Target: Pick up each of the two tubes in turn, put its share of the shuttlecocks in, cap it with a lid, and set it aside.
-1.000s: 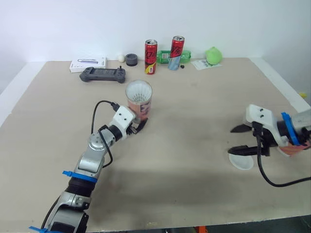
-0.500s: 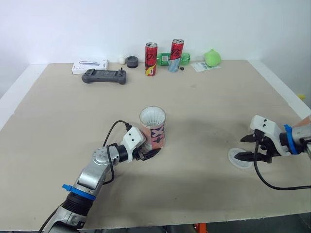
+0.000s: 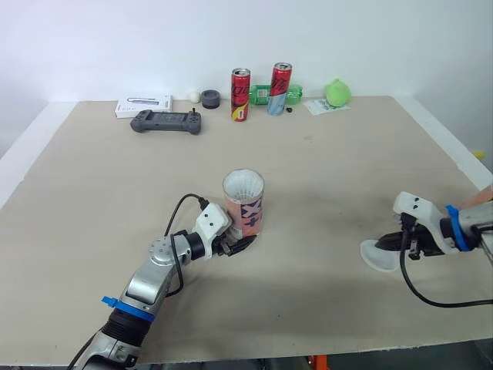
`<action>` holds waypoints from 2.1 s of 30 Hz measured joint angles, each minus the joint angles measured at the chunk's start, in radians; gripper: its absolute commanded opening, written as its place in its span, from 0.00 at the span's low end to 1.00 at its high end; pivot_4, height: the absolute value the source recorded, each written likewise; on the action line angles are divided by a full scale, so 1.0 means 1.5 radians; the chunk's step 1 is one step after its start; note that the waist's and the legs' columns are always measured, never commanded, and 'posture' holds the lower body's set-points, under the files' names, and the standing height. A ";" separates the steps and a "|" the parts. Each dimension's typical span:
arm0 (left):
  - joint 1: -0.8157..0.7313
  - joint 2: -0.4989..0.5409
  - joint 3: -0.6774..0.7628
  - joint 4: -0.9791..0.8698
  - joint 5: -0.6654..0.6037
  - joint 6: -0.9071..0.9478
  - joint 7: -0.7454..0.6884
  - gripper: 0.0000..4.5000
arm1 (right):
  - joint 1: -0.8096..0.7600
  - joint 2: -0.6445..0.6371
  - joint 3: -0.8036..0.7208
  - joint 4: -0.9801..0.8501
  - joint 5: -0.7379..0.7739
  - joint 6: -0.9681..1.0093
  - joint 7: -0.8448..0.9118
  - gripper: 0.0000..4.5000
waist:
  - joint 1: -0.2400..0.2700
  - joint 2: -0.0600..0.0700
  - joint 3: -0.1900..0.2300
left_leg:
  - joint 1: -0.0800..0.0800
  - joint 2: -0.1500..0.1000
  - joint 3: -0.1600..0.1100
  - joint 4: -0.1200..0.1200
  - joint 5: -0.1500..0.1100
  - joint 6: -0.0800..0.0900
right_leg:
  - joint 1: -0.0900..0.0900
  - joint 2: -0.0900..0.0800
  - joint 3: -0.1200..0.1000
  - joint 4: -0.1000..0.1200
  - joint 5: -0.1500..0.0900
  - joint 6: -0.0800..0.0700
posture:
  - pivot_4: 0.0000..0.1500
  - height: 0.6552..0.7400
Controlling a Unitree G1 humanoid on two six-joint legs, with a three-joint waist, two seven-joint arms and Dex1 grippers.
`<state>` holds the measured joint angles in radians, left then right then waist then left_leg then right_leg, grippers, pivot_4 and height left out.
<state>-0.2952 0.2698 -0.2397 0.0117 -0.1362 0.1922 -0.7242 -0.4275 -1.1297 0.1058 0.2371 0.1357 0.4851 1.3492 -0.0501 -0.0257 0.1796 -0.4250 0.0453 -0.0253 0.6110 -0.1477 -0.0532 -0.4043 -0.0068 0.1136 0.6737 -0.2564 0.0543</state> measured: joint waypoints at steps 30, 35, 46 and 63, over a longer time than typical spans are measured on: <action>-0.035 -0.018 -0.026 0.056 0.038 -0.051 0.056 0.80 | -0.569 0.333 0.204 -0.050 -0.034 -0.038 0.049 0.01 | 0.000 0.002 -0.002 | -0.001 0.001 0.000 -0.003 0.000 0.000 | -0.001 0.000 0.000 -0.004 0.002 -0.001 | 1.00 1.00; -0.034 -0.018 -0.027 0.054 0.039 -0.050 0.057 0.80 | -0.571 0.341 0.218 -0.050 -0.054 -0.040 0.064 0.01 | 0.000 0.002 -0.002 | -0.001 0.001 0.000 -0.003 0.000 0.000 | -0.001 0.000 0.000 -0.004 0.002 -0.001 | 1.00 1.00; -0.033 -0.018 -0.027 0.052 0.040 -0.050 0.058 0.80 | -0.627 0.348 0.218 -0.027 -0.068 -0.053 0.099 0.01 | 0.000 0.002 -0.002 | -0.001 0.001 0.000 -0.004 0.000 0.000 | -0.002 0.000 0.000 -0.004 0.002 -0.001 | 1.00 1.00; -0.032 -0.019 -0.028 0.052 0.043 -0.051 0.060 0.80 | -0.609 0.340 0.241 -0.044 -0.084 -0.057 0.114 0.01 | 0.000 0.002 -0.002 | -0.001 0.001 0.000 -0.004 0.000 -0.001 | -0.002 0.000 0.000 -0.004 0.002 -0.002 | 1.00 1.00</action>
<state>-0.3438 0.2416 -0.2815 0.0894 -0.0713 0.1153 -0.6338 -1.3404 -0.6204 0.4670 0.1704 0.0103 0.4000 1.5207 -0.0496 -0.0227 0.1771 -0.4264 0.0466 -0.0248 0.6051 -0.1475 -0.0540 -0.4072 -0.0066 0.1132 0.6674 -0.2535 0.0520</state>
